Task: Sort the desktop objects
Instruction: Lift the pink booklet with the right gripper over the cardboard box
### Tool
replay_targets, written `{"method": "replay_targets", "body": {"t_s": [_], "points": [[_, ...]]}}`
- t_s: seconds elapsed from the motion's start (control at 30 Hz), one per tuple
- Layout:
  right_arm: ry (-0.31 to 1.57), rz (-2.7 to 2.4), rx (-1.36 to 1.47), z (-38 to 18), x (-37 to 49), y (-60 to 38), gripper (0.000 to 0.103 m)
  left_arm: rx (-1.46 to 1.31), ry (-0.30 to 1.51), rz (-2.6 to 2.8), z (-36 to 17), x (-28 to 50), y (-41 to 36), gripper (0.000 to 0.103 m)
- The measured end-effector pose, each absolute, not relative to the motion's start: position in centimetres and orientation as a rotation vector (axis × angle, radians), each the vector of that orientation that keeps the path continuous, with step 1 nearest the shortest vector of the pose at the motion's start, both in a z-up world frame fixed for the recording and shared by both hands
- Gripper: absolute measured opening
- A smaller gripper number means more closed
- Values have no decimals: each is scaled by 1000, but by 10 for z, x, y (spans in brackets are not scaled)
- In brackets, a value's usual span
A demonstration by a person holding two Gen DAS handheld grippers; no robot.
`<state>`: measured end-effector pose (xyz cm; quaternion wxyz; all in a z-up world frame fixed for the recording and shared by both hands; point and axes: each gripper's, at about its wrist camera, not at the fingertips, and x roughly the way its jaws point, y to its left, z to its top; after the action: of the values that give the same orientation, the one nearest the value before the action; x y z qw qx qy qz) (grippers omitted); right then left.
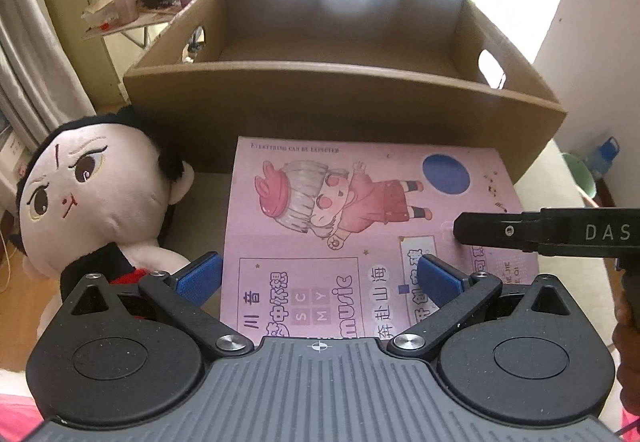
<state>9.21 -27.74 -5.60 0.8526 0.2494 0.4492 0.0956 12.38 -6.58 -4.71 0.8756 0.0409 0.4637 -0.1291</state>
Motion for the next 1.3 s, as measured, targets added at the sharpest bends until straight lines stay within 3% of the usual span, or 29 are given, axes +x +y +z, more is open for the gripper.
{"method": "replay_targets", "body": {"t_s": [0.73, 1.3], "points": [[816, 248, 440, 14, 43, -269, 62, 49, 789, -241, 8, 63, -65, 103], [657, 255, 354, 81, 60, -261, 61, 16, 630, -259, 60, 69, -54, 103]]}}
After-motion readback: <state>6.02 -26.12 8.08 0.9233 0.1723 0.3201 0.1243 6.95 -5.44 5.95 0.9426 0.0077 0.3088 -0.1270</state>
